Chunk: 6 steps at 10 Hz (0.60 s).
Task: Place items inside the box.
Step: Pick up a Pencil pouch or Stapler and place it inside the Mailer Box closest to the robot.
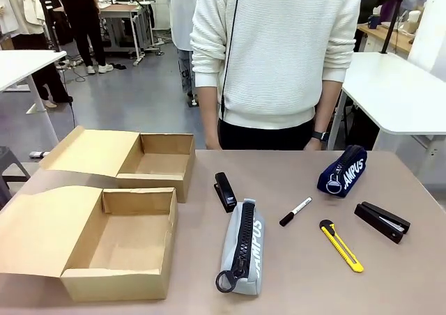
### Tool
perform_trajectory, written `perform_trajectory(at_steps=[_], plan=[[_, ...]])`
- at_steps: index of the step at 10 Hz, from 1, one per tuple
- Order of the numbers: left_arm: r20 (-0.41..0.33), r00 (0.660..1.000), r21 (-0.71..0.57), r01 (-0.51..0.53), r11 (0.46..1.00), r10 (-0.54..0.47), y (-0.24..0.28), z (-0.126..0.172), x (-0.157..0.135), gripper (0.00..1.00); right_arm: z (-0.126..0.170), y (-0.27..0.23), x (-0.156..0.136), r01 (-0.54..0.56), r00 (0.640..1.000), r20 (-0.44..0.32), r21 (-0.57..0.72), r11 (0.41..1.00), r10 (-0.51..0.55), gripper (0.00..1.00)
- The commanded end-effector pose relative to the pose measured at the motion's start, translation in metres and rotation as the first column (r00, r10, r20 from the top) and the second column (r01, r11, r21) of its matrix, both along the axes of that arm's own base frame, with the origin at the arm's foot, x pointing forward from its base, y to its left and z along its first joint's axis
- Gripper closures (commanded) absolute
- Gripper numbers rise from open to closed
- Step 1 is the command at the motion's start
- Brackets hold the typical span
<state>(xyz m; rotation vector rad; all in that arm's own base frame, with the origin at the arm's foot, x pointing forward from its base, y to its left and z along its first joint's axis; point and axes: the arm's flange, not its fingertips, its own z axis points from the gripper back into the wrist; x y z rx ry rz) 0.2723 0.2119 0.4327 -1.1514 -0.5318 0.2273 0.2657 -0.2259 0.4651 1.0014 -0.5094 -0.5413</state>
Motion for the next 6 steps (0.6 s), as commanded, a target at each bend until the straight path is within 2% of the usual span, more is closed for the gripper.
perform_trajectory(at_steps=[1, 2, 3, 4, 5, 6], plan=[[0.030, 1.000, 0.014, 0.007, 1.000, -0.007, 0.001, 0.003, -0.004, 0.00, 0.003, -0.003, -0.004, -0.004, 1.000, 0.031, -0.003, 1.000, 0.004, 0.00], [0.030, 1.000, 0.014, 0.007, 1.000, -0.007, 0.001, 0.003, -0.004, 0.00, 0.003, -0.003, -0.004, -0.004, 1.000, 0.031, -0.003, 1.000, 0.004, 0.00], [0.030, 1.000, 0.014, 0.007, 1.000, -0.007, 0.001, 0.003, -0.004, 0.00, 0.003, 0.001, -0.001, -0.003, 1.000, -0.003, -0.007, 1.000, 0.003, 0.00], [0.030, 1.000, 0.014, 0.007, 1.000, -0.007, 0.001, 0.003, -0.004, 0.00, 0.018, 0.027, 0.003, -0.063, 0.997, 0.042, -0.132, 0.989, 0.069, 0.00], [0.030, 1.000, 0.014, 0.007, 1.000, -0.007, 0.001, 0.003, -0.004, 0.00, 0.035, 0.069, 0.019, -0.146, 0.987, 0.030, -0.266, 0.953, 0.159, 0.00], [0.030, 1.000, 0.014, 0.007, 1.000, -0.007, 0.001, 0.003, -0.004, 0.00, 0.049, 0.104, 0.037, -0.227, 0.969, 0.020, -0.339, 0.913, 0.248, 0.00]])
